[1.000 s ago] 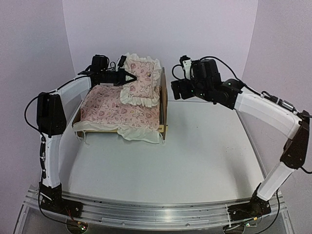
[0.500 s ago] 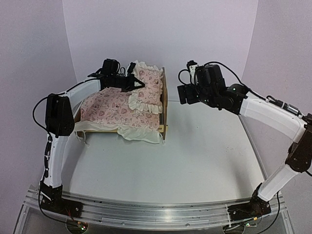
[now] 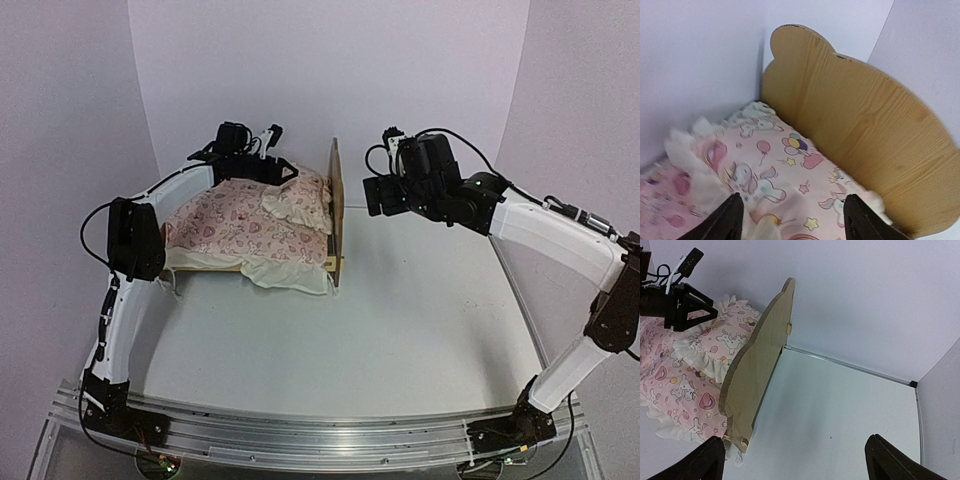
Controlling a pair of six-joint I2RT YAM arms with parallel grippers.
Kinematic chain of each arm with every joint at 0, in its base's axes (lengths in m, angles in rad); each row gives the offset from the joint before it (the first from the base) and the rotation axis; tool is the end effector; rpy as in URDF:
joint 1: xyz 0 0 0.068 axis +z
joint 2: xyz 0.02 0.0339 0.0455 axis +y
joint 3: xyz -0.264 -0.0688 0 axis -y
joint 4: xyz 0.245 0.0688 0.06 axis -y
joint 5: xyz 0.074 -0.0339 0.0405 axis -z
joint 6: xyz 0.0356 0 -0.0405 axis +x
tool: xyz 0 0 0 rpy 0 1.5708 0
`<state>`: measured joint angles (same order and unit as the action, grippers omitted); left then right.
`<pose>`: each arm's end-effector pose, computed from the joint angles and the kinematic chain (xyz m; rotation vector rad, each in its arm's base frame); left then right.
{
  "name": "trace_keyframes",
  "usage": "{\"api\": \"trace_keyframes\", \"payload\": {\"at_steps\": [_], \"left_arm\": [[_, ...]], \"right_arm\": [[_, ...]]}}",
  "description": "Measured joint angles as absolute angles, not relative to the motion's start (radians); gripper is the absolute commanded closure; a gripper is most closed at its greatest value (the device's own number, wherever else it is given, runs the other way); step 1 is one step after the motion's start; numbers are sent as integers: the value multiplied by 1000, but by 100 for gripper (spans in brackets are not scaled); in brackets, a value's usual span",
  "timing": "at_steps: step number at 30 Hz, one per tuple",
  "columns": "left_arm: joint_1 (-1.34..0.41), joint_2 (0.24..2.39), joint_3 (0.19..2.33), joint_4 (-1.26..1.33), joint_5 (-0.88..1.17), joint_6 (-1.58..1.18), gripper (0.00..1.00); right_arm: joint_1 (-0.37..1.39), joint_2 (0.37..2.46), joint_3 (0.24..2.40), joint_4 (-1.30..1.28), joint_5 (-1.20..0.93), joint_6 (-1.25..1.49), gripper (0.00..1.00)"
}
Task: Set up the pet bed
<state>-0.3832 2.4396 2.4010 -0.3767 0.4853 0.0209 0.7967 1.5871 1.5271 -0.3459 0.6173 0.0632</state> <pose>0.5180 -0.2267 0.2919 0.7101 1.8750 -0.7144 0.2714 0.2481 0.3820 -0.3020 1.8745 -0.0284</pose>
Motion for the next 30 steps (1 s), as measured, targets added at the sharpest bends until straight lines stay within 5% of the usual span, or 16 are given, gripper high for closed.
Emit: {"api": "trace_keyframes", "payload": {"at_steps": [6,15,23,30], "left_arm": [[-383,2433,2398,-341,313,290,24],[-358,2178,2209,-460,325,366,22],[-25,1607,1677,-428,310,227,20],[146,1224,1127,-382,251,122,14]], "right_arm": [[797,1587,1526,-347,598,80,2],[641,1577,1377,-338,547,137,2],[245,1433,953,-302,420,240,2],[77,1190,564,-105,348,235,2]]}}
